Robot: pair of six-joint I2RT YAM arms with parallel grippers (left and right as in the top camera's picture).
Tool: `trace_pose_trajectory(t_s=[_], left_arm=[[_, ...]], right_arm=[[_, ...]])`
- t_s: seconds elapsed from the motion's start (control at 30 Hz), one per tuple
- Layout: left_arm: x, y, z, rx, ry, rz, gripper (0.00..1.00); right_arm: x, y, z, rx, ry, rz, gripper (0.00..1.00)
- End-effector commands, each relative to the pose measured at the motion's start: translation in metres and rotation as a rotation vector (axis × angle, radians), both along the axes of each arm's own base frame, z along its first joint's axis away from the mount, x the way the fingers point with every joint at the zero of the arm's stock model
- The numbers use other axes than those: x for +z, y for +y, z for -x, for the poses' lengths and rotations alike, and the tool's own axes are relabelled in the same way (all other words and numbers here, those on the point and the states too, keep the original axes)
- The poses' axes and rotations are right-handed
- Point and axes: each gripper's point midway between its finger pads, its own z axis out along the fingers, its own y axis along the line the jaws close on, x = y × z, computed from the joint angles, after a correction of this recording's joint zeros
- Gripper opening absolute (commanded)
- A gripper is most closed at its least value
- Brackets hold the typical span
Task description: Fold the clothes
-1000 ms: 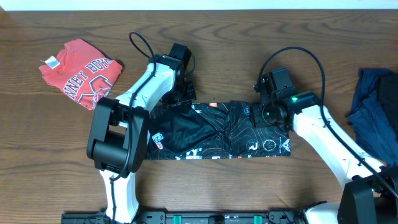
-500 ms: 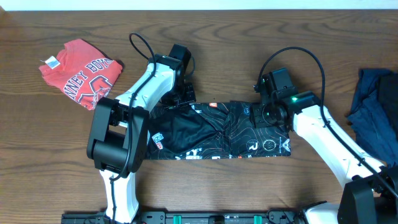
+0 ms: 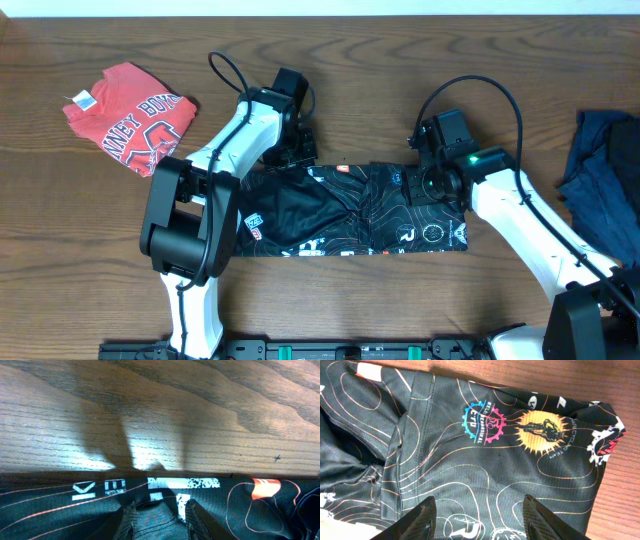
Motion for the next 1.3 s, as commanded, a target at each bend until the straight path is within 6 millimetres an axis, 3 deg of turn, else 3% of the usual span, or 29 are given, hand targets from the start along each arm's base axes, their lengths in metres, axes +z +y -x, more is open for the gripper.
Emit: trace_pose_trajectory(t_s=[0.0,1.0,1.1,1.17,1.27], left_arm=[[0.004,0.004,0.000,-0.003,-0.025,-0.048,0.36],[-0.012,0.007,0.014,-0.035,0.022,-0.124,0.34],[-0.012,0.007,0.014,-0.035,0.022,-0.124,0.24],[-0.012,0.007,0.013,-0.035,0.022,-0.124,0.11],[-0.012,0.007,0.014,-0.035,0.023,-0.124,0.06]], right_arm=[[0.012,-0.001,-0.007,-0.026,-0.033,-0.011,0.54],[0.011,-0.002,-0.005,-0.025,-0.026,-0.009,0.53],[0.011,-0.002,-0.005,-0.025,-0.025,-0.008,0.53],[0.011,-0.002,-0.005,-0.026,-0.023,-0.008,0.54],[0.011,-0.002,-0.004,-0.025,-0.023,-0.008,0.54]])
